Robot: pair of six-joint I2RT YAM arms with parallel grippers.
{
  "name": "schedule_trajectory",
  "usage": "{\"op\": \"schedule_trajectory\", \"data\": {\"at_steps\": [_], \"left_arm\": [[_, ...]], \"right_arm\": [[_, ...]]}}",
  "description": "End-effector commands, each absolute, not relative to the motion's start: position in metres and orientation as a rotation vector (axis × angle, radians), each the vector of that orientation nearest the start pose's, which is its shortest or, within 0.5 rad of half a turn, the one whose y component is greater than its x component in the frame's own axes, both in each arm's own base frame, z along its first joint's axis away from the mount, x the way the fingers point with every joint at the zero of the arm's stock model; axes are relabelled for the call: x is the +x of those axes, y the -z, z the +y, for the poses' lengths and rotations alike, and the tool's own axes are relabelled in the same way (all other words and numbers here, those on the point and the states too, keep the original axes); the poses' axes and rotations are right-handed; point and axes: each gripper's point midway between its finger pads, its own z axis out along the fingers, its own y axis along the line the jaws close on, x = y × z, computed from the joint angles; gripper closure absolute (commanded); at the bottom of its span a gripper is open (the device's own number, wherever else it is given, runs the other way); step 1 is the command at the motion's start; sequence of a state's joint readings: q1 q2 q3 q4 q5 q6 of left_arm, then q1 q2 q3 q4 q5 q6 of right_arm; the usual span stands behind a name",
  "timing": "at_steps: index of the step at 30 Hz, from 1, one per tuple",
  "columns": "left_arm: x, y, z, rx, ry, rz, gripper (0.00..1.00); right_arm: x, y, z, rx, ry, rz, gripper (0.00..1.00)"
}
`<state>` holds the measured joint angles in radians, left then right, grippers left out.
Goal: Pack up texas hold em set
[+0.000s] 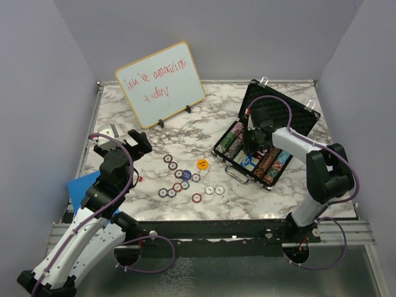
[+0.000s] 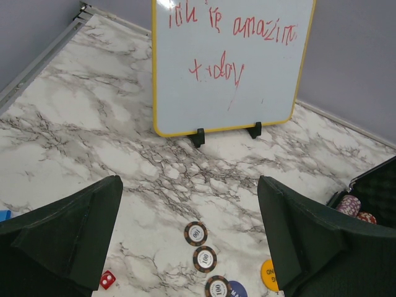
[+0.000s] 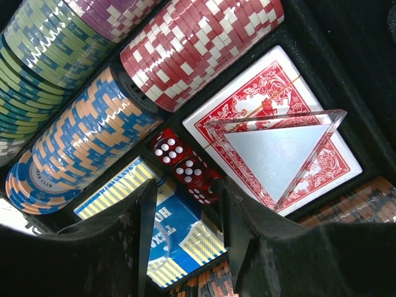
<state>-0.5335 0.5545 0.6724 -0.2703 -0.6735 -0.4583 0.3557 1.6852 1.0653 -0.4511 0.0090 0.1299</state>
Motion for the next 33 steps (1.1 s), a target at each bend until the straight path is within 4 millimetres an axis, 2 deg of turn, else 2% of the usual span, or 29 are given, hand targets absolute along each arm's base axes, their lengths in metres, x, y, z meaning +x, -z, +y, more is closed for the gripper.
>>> {"op": "schedule_trajectory", "data": {"at_steps": [1,8,16,20,22,26,30,33], "left_arm": [[0.260,-0.271,-0.047,-0.407,0.180,1.635,0.01],[0.260,-0.271,-0.046,-0.408,0.176,1.635,0.01],[0.260,-0.271,-0.046,-0.409,0.174,1.636,0.01],[0.260,-0.271,-0.045,-0.411,0.173,1.634,0.01],[0.260,-0.271,-0.045,-0.410,0.171,1.634,0.01],[0.260,-0.271,-0.044,-0.412,0.169,1.633,0.01],[0.260,-0.272,-0.044,-0.413,0.167,1.632,0.01],[0.260,-0.272,-0.045,-0.413,0.169,1.631,0.01]], "right_arm": [[0.328,-0.022,0.133,-0.276,-0.197,2.737,0.51],[0.328,-0.016,0.135,-0.250,-0.262,2.759,0.43],[0.325,-0.007,0.134,-0.205,-0.332,2.803,0.42],[0.330,-0.009,0.131,-0.161,-0.345,2.807,0.41],[0.336,-0.018,0.130,-0.152,-0.337,2.780,0.40],[0.357,-0.050,0.124,-0.112,-0.274,2.668,0.40],[0.369,-0.080,0.123,-0.129,-0.263,2.555,0.56],[0.365,-0.084,0.122,-0.221,-0.263,2.520,0.63]]}}
